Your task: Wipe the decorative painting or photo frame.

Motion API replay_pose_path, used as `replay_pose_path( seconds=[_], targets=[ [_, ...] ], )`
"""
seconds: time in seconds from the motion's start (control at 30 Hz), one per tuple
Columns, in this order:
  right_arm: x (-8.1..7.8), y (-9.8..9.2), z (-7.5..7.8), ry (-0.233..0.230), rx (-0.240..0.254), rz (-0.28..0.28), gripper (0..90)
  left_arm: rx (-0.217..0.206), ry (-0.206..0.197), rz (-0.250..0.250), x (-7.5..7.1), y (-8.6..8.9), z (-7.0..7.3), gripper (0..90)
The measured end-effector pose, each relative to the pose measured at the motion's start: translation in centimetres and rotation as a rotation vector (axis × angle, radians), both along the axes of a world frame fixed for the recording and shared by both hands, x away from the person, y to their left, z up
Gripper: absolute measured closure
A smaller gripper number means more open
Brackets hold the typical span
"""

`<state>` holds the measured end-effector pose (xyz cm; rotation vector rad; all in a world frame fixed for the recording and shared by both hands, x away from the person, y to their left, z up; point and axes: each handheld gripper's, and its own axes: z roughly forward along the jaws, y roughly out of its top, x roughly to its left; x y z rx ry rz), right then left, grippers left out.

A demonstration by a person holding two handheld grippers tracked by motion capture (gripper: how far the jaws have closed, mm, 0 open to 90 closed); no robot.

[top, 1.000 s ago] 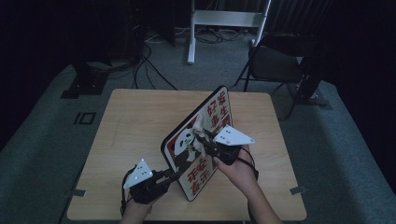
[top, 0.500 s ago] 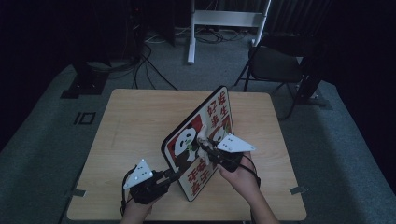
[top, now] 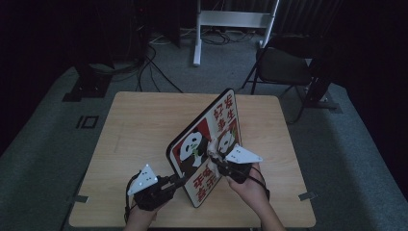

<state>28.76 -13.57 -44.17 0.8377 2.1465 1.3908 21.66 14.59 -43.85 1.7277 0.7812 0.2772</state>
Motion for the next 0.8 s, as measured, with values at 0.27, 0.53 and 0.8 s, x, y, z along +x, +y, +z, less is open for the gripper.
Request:
replay_pose_path(
  seconds=[0.27, 0.53, 0.8],
  targets=[
    [-0.3, -0.6, -2.5, 0.052, -0.021, -0.015, 76.7, 0.001, 0.000, 0.000, 0.0, 0.0, 0.0, 75.8],
    [-0.6, -1.2, -4.7, 0.107, -0.044, -0.027, 76.7, -0.001, -0.001, -0.001, 0.0, 0.0, 0.0, 75.8],
    [-0.8, -1.7, -6.4, 0.158, -0.070, -0.034, 76.8, 0.000, -0.001, -0.003, 0.0, 0.0, 0.0, 75.8]
  ],
)
